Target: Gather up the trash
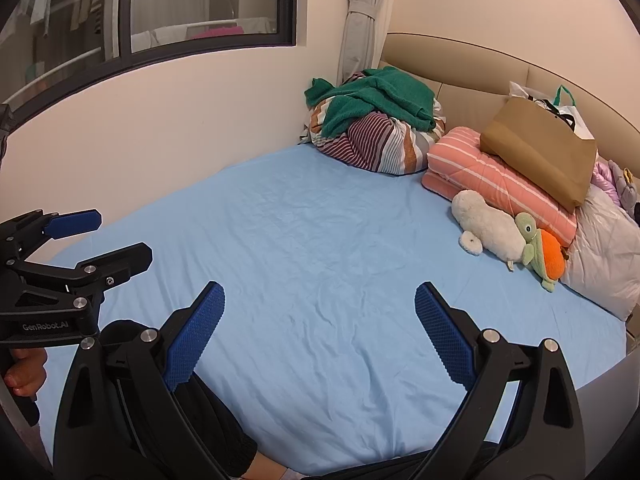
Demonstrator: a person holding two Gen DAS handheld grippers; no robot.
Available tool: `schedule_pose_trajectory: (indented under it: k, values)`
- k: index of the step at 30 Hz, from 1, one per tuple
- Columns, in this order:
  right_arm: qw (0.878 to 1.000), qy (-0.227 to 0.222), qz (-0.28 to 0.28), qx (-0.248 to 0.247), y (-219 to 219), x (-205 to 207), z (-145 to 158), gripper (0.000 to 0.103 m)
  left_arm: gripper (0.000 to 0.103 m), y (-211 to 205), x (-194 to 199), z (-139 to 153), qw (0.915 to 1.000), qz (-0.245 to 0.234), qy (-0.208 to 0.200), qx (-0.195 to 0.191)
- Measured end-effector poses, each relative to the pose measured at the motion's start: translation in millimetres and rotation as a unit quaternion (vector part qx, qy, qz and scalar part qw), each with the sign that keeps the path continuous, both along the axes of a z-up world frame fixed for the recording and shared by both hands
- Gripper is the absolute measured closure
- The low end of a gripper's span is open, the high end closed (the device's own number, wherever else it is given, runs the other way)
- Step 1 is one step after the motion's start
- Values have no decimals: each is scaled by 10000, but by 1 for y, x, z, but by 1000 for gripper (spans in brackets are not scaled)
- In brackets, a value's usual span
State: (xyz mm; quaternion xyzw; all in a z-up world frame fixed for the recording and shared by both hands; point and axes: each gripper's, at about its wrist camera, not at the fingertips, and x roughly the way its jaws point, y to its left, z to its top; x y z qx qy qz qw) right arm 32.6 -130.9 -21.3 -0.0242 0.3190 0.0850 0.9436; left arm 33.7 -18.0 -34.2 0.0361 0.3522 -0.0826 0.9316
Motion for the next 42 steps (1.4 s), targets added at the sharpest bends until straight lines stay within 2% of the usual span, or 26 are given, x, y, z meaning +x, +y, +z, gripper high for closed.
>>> schedule_pose_trajectory:
  k: [3, 15, 42]
  values:
    - [10000, 0, 9, 3, -1, -1, -1, 10, 12, 3, 1, -1, 10000, 41, 34, -65]
    - [10000, 22, 2, 17, -4, -1, -3, 10, 12, 2, 5, -7, 9995, 268, 136, 91]
    - [10000, 36, -15, 38, -5, -1, -7, 10, 12, -3, 0, -11, 9995, 232, 188, 140]
